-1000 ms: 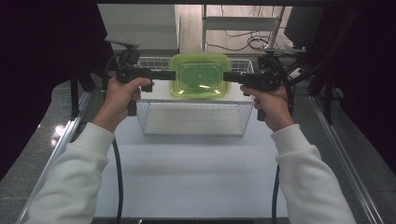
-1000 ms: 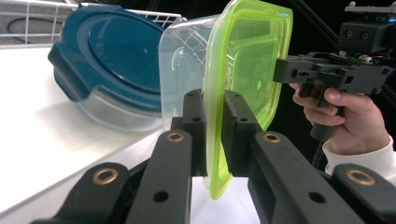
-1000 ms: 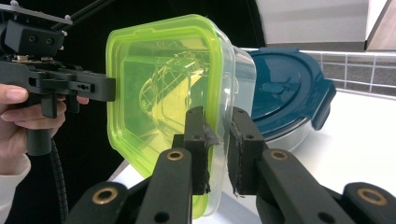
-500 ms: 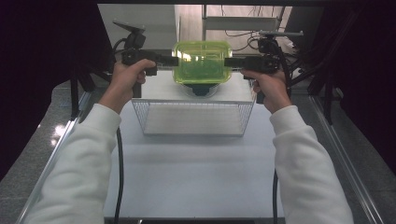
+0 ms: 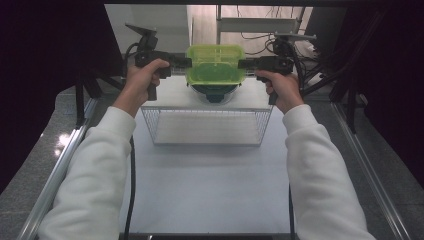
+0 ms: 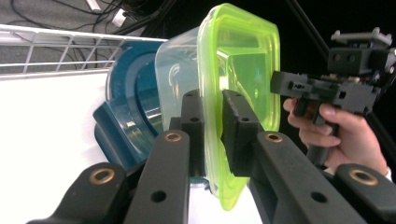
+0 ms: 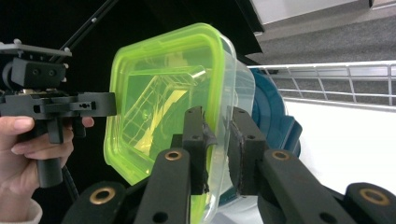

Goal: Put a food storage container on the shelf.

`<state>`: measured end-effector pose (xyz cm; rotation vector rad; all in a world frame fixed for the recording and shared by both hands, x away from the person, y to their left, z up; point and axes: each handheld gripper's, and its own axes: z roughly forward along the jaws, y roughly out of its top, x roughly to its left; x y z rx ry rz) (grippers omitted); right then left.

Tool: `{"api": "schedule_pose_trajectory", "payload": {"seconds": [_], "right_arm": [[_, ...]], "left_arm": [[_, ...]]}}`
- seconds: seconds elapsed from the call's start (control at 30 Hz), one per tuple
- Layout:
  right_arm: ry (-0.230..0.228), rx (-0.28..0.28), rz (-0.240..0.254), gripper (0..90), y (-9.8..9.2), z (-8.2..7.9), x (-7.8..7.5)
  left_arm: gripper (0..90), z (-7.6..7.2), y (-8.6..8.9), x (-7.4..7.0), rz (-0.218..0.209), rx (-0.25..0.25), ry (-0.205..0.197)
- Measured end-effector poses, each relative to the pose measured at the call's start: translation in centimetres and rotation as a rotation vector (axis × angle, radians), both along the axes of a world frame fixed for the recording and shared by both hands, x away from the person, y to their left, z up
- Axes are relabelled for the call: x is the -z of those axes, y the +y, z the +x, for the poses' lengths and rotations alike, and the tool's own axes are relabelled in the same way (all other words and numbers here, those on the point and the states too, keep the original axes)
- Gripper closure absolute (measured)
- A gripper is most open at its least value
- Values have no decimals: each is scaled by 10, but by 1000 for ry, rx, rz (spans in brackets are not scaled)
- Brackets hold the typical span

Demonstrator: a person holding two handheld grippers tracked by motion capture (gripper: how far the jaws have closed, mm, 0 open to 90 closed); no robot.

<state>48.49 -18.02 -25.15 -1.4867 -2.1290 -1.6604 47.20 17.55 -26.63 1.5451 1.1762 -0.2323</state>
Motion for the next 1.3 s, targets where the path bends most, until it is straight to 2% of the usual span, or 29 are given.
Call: {"api": "schedule_pose_trajectory", "payload": {"seconds": [0.1,0.17,0.27,0.37,0.53,0.6,0.7,0.73,0.8,0.87,0.93,1.03,1.13,1.23,1.3], "right_arm": [[11,15,10,757,1,5,2],[28,29,24,747,2,8,4],[77,65,84,741,1,12,11],[87,82,112,730,1,14,15],[79,82,111,703,2,15,17],[76,78,107,664,3,15,19],[38,86,99,488,2,13,20],[31,91,99,442,2,12,20],[6,106,92,380,-1,9,19],[-28,109,76,351,-4,5,16],[-55,110,70,317,-8,1,13],[-87,103,79,303,-15,-8,12],[-124,82,42,287,-21,-21,12],[-162,51,1,278,-29,-35,14],[-188,24,-27,278,-35,-47,16]], "left_arm": [[782,7,0,5,-30,-19,19],[771,9,0,8,-32,-30,20],[746,13,-2,11,-34,-52,24],[731,14,-3,14,-38,-60,25],[693,14,-5,17,-30,-66,10],[635,14,-6,18,-11,-75,1],[439,13,-8,18,31,-107,-21],[381,11,-7,18,42,-117,-42],[325,7,-7,16,56,-124,-72],[302,1,-5,15,57,-116,-103],[283,-5,-3,14,60,-129,-123],[267,-18,4,13,54,-126,-157],[254,-33,11,12,81,-114,-195],[246,-54,17,14,113,-101,-248],[244,-63,18,17,127,-94,-262]]}}
